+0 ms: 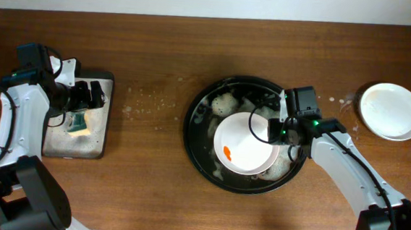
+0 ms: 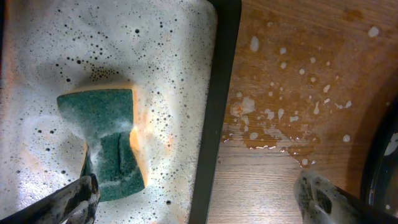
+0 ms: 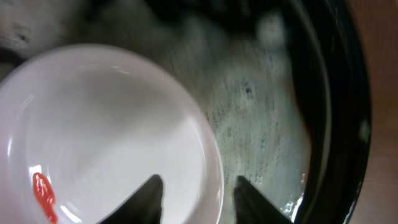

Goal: Clean dirty plates on tray and stack at the side
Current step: 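Move the right gripper to the last white plate and grasp its rim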

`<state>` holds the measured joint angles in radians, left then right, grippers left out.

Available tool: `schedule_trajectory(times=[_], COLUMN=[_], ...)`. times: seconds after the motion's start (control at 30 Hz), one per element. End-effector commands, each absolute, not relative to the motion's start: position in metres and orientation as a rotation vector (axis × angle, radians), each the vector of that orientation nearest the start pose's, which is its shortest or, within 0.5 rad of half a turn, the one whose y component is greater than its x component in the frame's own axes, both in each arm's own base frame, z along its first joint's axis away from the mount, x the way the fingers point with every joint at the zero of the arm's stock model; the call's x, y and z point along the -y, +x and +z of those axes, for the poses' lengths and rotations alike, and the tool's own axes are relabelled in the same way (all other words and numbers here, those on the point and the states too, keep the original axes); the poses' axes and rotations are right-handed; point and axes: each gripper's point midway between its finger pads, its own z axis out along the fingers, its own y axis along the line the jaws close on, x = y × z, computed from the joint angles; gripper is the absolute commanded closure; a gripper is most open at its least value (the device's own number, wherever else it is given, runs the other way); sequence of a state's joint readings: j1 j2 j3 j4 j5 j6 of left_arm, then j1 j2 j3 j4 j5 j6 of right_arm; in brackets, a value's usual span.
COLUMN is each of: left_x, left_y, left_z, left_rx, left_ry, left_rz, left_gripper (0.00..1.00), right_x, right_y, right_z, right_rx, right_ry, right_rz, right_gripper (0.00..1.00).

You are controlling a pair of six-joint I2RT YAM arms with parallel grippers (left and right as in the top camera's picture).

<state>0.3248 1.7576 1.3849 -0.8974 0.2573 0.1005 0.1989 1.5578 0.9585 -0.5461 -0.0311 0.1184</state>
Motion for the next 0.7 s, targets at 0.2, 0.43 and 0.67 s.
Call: schedule_trajectory(times=[0.2, 0.43, 0.67], left_x=[-0.083, -0.083, -0.083], left_y=[0.386, 0.386, 0.384], left_z=[0.123, 0.123, 0.122], left_rx=[-2.739, -2.739, -2.748], left_ry=[-0.249, -0.249, -0.251], left_rz=[-0.252, -0.252, -0.255], left_gripper=[0.01, 0.01, 0.01], right_x=[-0.070, -0.076, -0.053], right_y=[0.365, 0.353, 0.347], right_z=[0.020, 0.009, 0.014], right_rx=[-2.740, -2.836, -2.892], right_ry=[-0.351, -0.106, 0.466], right_rz=[0.177, 0.305, 0.227], right_gripper=[0.67, 0.96, 0.96])
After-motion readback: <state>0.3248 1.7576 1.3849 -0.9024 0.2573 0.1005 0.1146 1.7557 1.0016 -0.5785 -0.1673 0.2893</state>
